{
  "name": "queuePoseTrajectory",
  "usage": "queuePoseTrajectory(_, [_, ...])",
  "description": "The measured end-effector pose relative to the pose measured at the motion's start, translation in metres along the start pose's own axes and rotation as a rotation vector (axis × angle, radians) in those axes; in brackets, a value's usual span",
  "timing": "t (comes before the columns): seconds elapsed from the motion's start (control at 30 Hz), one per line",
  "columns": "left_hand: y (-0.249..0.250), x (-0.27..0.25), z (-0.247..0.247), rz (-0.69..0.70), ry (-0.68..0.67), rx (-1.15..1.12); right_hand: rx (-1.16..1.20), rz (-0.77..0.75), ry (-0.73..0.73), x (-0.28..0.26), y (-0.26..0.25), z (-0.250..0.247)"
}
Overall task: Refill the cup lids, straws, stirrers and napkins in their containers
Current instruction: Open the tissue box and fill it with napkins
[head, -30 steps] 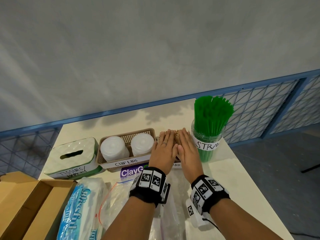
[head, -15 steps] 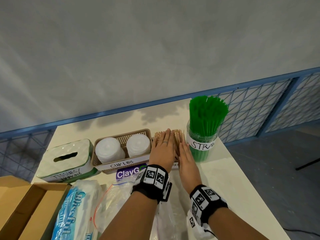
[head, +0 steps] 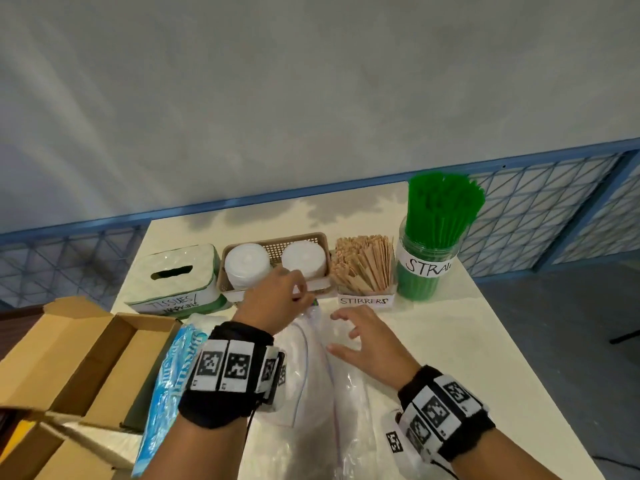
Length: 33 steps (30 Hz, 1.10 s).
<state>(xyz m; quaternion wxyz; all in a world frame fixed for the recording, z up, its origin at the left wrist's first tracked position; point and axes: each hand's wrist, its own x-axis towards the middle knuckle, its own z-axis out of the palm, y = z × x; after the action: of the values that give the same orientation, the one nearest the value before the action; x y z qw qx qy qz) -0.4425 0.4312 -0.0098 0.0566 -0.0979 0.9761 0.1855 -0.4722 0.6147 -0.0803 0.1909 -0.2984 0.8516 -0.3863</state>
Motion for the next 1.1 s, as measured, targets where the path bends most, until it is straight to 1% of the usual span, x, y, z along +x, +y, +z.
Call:
queuePoseTrajectory(0.07, [-0.021,-0.017,0.012,-0.070,-0.153,0.059,-0.009,0.099,-0.114,-0.005,-0.008,0.016])
queuePoseTrajectory(0.13, [-0.037,-0.027,0.029,-0.155,-0.312,0.044,0.010,0.164,-0.171,-0.007,-0.015,0.034])
queuePoseTrajectory(0.17, [-0.040,-0.032,0.038,-0.180,-0.352,0.018,0.031,0.175,-0.172,-0.007,-0.018,0.042])
queuePoseTrajectory(0.2, [-0.042,-0.036,0.046,-0.189,-0.357,-0.009,0.045,0.176,-0.161,-0.007,-0.020,0.049])
queuePoseTrajectory(0.27, [-0.045,-0.043,0.059,-0.187,-0.277,-0.055,0.037,0.160,-0.125,-0.007,-0.026,0.061])
queuePoseTrajectory(0.33, [-0.050,-0.047,0.067,-0.188,-0.143,-0.079,0.023,0.123,-0.073,-0.009,-0.032,0.068])
queuePoseTrajectory(0.37, [-0.053,-0.048,0.067,-0.186,-0.084,-0.078,0.035,0.104,-0.040,-0.009,-0.035,0.069])
queuePoseTrajectory(0.43, [-0.060,-0.048,0.060,-0.174,-0.012,-0.055,0.097,0.061,0.033,-0.011,-0.041,0.067])
queuePoseTrajectory(0.53, [-0.062,-0.049,0.040,-0.104,0.060,-0.101,0.227,0.012,0.167,-0.013,-0.055,0.053])
queuePoseTrajectory(0.6, [-0.059,-0.054,0.025,-0.039,0.074,-0.290,0.351,0.024,0.246,-0.014,-0.064,0.040])
queuePoseTrajectory(0.67, [-0.056,-0.062,0.012,0.067,0.021,-0.553,0.475,0.049,0.307,-0.014,-0.070,0.025])
queuePoseTrajectory(0.7, [-0.053,-0.069,0.005,0.152,-0.035,-0.626,0.526,0.071,0.345,-0.013,-0.073,0.018])
queuePoseTrajectory(0.73, [-0.049,-0.077,-0.002,0.226,-0.108,-0.626,0.584,0.089,0.383,-0.012,-0.076,0.011])
queuePoseTrajectory(0.77, [-0.045,-0.084,-0.007,0.275,-0.177,-0.543,0.648,0.105,0.410,-0.011,-0.078,0.004])
queuePoseTrajectory(0.8, [-0.041,-0.089,-0.009,0.311,-0.202,-0.380,0.714,0.115,0.428,-0.010,-0.081,-0.002])
queuePoseTrajectory(0.83, [-0.037,-0.091,-0.008,0.336,-0.178,-0.201,0.773,0.121,0.433,-0.009,-0.085,-0.008])
queuePoseTrajectory(0.87, [-0.033,-0.090,-0.007,0.355,-0.114,-0.095,0.837,0.112,0.435,-0.009,-0.089,-0.013])
queuePoseTrajectory(0.9, [-0.028,-0.088,-0.005,0.360,-0.019,-0.092,0.883,0.086,0.440,-0.009,-0.093,-0.018])
queuePoseTrajectory(0.93, [-0.025,-0.086,-0.004,0.320,0.082,-0.164,0.905,0.056,0.445,-0.012,-0.096,-0.022])
queuePoseTrajectory(0.97, [-0.022,-0.084,-0.005,0.228,0.179,-0.299,0.868,0.028,0.458,-0.016,-0.099,-0.025])
queuePoseTrajectory(1.03, [-0.019,-0.081,-0.009,0.055,0.344,-0.603,0.722,-0.011,0.444,-0.027,-0.099,-0.027])
queuePoseTrajectory(1.07, [-0.017,-0.080,-0.011,0.015,0.408,-0.706,0.650,-0.034,0.398,-0.033,-0.100,-0.023])
queuePoseTrajectory(1.1, [-0.015,-0.081,-0.014,0.004,0.437,-0.748,0.581,-0.047,0.329,-0.039,-0.099,-0.018])
